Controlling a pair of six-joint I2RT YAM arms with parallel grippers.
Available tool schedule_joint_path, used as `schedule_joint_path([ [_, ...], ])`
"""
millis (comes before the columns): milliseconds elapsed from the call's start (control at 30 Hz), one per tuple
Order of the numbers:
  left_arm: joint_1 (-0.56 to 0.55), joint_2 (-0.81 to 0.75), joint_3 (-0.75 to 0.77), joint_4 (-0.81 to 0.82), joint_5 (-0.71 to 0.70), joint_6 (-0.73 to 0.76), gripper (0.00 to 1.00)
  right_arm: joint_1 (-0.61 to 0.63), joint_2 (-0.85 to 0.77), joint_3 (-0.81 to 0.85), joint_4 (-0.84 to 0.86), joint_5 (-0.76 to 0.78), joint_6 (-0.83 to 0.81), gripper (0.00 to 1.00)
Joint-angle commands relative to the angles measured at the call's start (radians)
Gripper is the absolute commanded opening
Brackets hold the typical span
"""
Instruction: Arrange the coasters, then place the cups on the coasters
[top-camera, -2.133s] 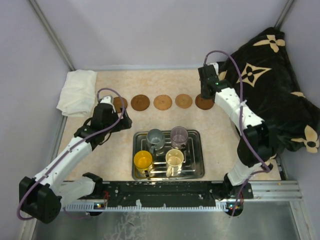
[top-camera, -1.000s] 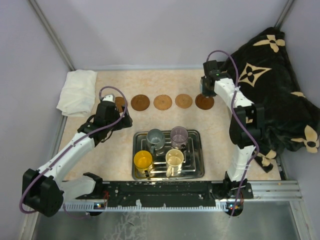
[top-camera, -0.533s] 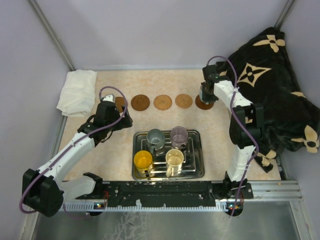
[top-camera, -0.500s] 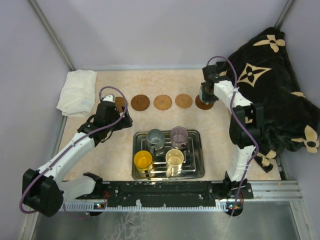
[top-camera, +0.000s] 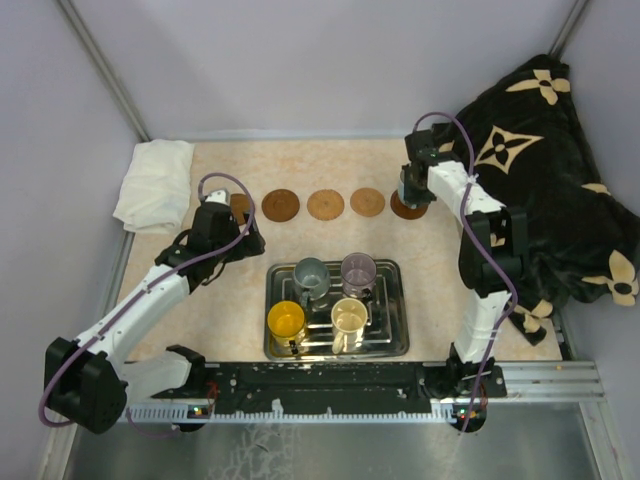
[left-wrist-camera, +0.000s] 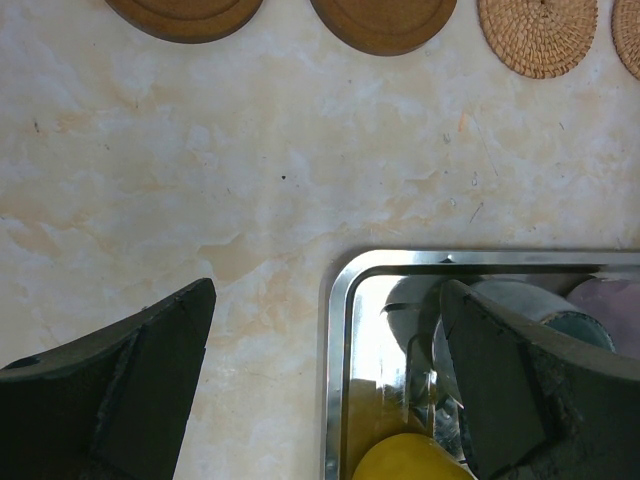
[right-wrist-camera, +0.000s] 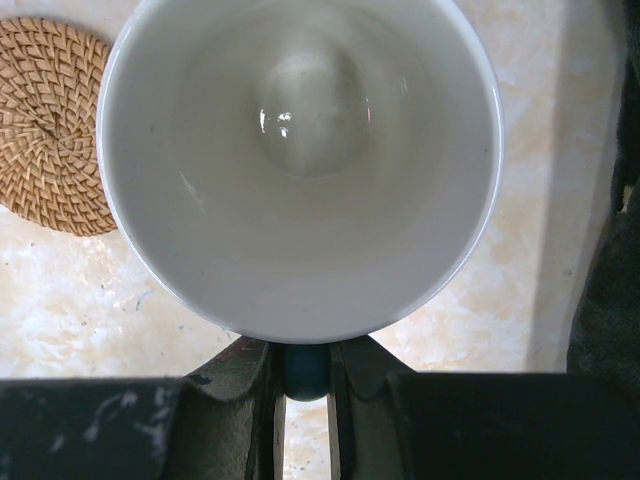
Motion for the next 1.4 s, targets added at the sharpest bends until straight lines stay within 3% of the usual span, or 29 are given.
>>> schedule_joint_path([
  [0, -0.002, -0.006, 0.021, -0.005, 0.006, -0.01, 1.0, -0.001, -0.056, -0.002, 0.073, 0.009, 0.003, 0.0],
  [1133, -0.003, -0.026, 0.027, -0.017, 0.013, -0.002, 1.0, 0.0, -0.11, -0.078, 0.096, 0.03, 0.024, 0.01],
  [1267, -0.003, -0.027, 0.026, -0.017, 0.013, -0.001, 1.0, 0.0, -0.108, -0.078, 0.092, 0.024, 0.025, 0.24],
  [1367, -0.002, -0.027, 0.024, -0.017, 0.014, -0.001, 1.0, 0.0, -0.108, -0.083, 0.092, 0.024, 0.026, 0.32],
])
